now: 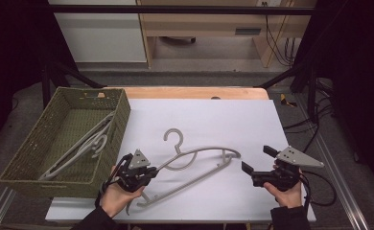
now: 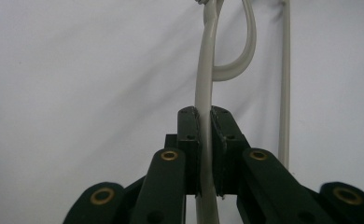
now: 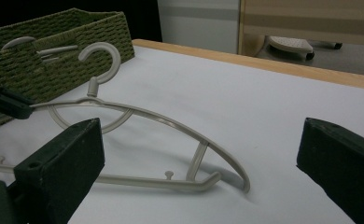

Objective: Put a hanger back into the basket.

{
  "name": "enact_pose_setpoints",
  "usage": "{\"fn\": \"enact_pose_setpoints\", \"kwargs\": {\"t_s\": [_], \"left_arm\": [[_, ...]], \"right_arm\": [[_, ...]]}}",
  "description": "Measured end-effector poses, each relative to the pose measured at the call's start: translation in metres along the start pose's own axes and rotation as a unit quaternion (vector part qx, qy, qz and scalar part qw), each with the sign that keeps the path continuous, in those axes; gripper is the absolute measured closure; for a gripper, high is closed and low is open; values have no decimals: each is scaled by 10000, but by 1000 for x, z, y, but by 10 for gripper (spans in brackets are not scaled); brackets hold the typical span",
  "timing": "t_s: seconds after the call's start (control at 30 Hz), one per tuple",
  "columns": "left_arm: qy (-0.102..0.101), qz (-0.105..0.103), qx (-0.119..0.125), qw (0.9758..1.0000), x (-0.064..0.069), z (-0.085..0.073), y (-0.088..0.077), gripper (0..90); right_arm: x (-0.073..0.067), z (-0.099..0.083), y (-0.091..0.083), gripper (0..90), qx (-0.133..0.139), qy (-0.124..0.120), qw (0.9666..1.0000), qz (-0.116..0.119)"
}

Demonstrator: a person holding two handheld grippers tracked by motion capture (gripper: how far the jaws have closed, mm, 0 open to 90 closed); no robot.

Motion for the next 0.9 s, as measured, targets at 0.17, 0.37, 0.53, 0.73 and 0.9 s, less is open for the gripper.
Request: {"fn": "enact_pose_setpoints", "kwargs": {"t_s": [0.17, 0.37, 0.53, 0.73, 0.9], "left_arm": [[22, -15, 263, 9996, 2, 5, -10, 835], [-21, 52, 550, 9985, -2, 12, -30, 835], [-59, 208, 814, 9964, -9, 17, -50, 834], [-160, 398, 1114, 9928, -20, 21, -74, 834], [-166, 617, 1327, 9891, -30, 25, -94, 834]], "right_arm": [[-1, 0, 1, 11, -32, -3, 10000, 11], [-1, 0, 1, 11, -2, -17, 10000, 5], [0, 0, 0, 11, -5, -1, 10000, -8], [0, 0, 0, 11, -12, -6, 10000, -7], [0, 0, 0, 11, -8, 7, 10000, -16]]}}
Point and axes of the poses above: each handheld gripper's, and its own axes: y roughly forward along the jaws, z roughly out of its top, x roughly to its right, the point moved 3 cm from there along y, roughly forward along the jaws
